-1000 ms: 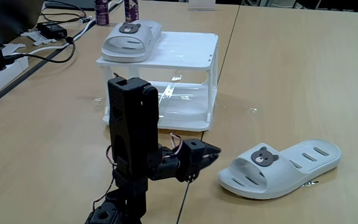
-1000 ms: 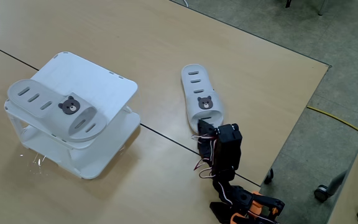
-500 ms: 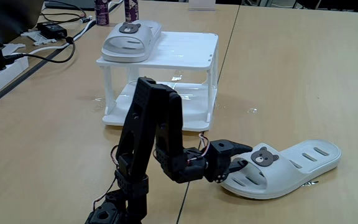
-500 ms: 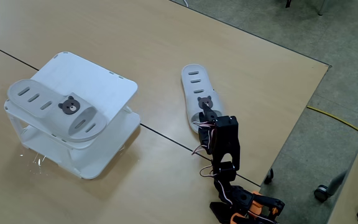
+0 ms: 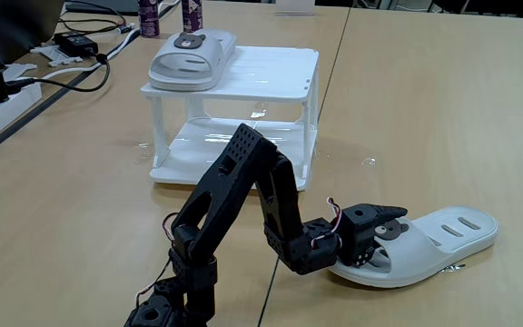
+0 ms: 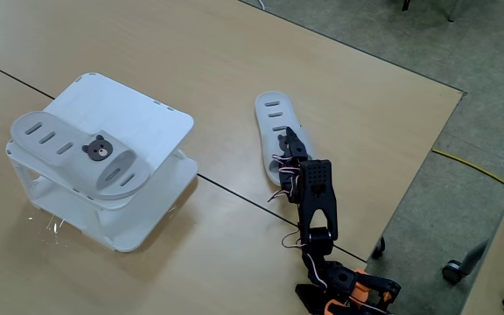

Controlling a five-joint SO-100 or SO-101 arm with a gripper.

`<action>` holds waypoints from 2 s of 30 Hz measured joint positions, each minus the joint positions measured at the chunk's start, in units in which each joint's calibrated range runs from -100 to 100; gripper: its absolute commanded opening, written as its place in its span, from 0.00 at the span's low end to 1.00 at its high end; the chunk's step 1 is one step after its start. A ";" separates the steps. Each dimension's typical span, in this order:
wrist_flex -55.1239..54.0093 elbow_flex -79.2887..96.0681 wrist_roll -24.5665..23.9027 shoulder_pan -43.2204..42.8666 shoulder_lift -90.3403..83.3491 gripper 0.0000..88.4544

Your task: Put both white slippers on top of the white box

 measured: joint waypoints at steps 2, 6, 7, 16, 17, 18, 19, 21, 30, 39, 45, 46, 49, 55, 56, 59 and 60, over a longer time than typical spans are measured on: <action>0.09 0.00 0.00 -0.07 0.00 0.01; 1.55 -0.09 0.00 -0.07 0.00 0.01; 3.43 -0.72 0.00 -0.15 0.00 0.01; 49.87 -15.36 0.00 -0.07 -19.46 0.01; 54.85 -17.34 0.00 -0.07 -21.44 0.01; 58.71 -18.78 0.00 -0.07 -23.26 0.01; 61.55 -19.77 0.00 -0.07 -24.99 0.01; 65.92 -20.22 0.00 -0.07 -29.28 0.01; 67.81 -20.22 0.00 -0.22 -48.49 0.01; 67.81 -20.22 0.00 -15.43 -55.18 0.01; 67.81 -23.81 0.00 -26.14 -55.18 0.01; 67.81 -24.35 0.00 -27.34 -55.18 0.01; 67.81 -28.84 0.00 -29.59 -53.86 0.01; 67.81 -39.89 0.00 -34.61 -43.88 0.01; 67.81 -41.06 0.00 -35.06 -42.23 0.01; 67.81 -44.74 0.00 -35.81 -36.70 0.01; 67.81 -46.90 0.00 -35.88 -33.98 0.01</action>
